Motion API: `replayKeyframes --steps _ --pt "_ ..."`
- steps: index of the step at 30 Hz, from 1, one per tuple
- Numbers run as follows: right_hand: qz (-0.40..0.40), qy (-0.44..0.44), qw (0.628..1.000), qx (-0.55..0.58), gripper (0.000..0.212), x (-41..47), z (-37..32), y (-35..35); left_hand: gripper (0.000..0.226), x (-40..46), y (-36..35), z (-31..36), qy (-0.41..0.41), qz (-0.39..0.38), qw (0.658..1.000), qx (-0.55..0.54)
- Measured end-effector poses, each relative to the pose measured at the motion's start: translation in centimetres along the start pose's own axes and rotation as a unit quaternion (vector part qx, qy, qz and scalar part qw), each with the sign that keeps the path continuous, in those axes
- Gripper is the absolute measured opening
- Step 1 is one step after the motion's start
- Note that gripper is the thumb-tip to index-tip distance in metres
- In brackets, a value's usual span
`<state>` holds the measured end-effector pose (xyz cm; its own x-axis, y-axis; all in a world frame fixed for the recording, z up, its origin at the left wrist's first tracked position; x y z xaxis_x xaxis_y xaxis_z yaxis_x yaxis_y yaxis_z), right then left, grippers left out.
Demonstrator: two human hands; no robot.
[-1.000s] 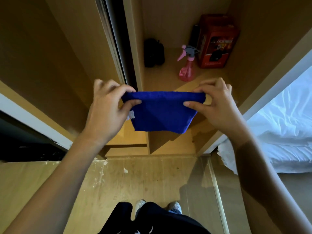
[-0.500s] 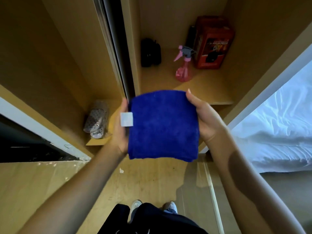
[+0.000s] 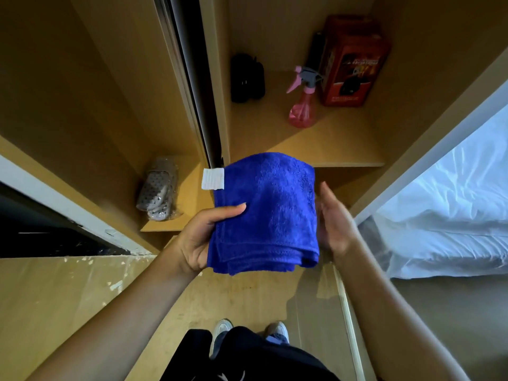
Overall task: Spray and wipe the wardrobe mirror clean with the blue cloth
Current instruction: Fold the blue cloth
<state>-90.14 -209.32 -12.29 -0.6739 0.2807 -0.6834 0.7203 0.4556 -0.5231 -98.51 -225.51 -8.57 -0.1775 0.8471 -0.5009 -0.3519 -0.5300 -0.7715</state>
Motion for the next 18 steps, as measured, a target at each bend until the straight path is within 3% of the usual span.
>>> replayKeyframes --steps 3,5,8,11,13,15,17,18 --pt "0.069 -0.072 0.995 0.024 0.031 0.5 5.5 0.7 0.052 -0.3 -2.2 0.6 -0.026 -0.049 0.998 -0.039" --pt "0.040 -0.119 0.989 0.075 0.017 0.3 8.2 -0.4 0.052 -0.3 -2.8 0.8 -0.034 -0.058 0.997 -0.039" --pt "0.098 -0.090 0.989 0.064 0.029 1.4 9.1 1.1 0.052 -0.2 -1.9 0.5 0.000 -0.045 0.999 -0.025" --pt "0.125 -0.025 0.987 0.102 0.034 1.2 8.1 2.4 0.046 -0.3 0.2 0.1 0.028 0.047 0.997 0.044" --pt "0.143 0.007 0.988 0.053 0.033 -0.6 6.8 1.3 0.035 -0.5 1.4 0.5 0.024 0.132 0.985 0.110" --pt "0.123 0.004 0.988 0.090 0.042 -1.8 5.6 -1.1 0.034 -0.8 1.7 1.5 0.011 0.192 0.967 0.169" --pt "0.049 -0.001 0.987 0.155 0.056 -2.8 4.8 -3.9 0.040 -1.1 1.9 2.8 -0.038 0.256 0.922 0.288" --pt "0.027 0.007 0.984 0.175 0.060 -2.9 4.6 -4.5 0.045 -1.4 1.6 3.4 -0.071 0.296 0.871 0.385"
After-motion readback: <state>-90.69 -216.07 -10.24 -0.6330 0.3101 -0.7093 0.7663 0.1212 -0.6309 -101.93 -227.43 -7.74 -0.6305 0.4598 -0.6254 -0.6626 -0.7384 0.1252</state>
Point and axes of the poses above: each hand's wrist, its own x-axis towards the middle knuckle, its own y-axis out of the back of the hand, z = x × y, the point moved 6 cm from there along x, towards the middle knuckle, and after that the axes turned 3 degrees about z, right-handed, at the moved point
